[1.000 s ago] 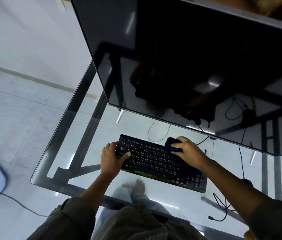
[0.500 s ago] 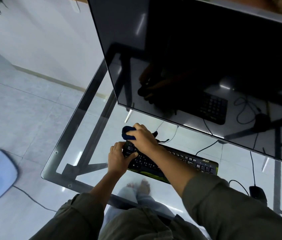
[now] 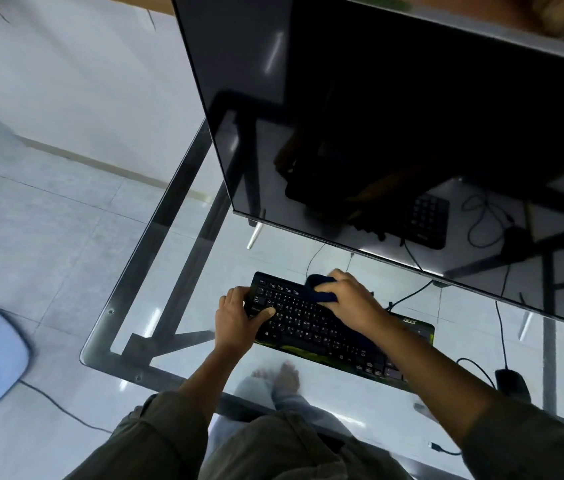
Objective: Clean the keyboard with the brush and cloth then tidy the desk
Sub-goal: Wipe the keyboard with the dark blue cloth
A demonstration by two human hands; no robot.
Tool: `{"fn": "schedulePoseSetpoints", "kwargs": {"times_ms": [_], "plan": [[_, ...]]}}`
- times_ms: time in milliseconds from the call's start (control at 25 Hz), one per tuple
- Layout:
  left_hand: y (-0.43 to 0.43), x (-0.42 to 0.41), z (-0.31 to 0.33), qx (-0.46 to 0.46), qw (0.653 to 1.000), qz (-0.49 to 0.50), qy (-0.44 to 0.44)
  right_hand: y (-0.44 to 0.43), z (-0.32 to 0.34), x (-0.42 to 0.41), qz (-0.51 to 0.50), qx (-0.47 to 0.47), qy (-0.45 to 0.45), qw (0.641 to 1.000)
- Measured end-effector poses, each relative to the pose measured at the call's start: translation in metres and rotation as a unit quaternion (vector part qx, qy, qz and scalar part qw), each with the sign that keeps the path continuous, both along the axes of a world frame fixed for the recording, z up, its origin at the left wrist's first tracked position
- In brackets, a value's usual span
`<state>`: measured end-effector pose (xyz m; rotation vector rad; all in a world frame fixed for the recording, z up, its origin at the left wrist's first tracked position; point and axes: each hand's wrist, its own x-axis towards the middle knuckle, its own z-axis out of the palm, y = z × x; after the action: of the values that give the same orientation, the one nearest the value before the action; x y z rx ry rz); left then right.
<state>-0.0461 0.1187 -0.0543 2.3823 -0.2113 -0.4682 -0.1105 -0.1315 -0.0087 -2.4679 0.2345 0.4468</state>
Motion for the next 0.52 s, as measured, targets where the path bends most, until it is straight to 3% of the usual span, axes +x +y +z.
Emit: {"fn": "schedulePoseSetpoints", "kwargs": {"times_ms": [160, 360, 520], "plan": [[0.000, 0.000, 0.000, -0.002, 1.000, 0.002, -0.003, -0.003, 0.002, -0.006, -0.003, -0.005, -0.010, 1.000], [-0.002, -0.001, 0.001, 0.004, 1.000, -0.004, -0.007, 0.064, -0.004, 0.048, 0.006, -0.010, -0.084, 0.996], [-0.002, 0.000, 0.001, 0.020, 1.000, -0.010, -0.010, 0.100, -0.006, 0.077, 0.010, -0.033, -0.088, 0.996]]}}
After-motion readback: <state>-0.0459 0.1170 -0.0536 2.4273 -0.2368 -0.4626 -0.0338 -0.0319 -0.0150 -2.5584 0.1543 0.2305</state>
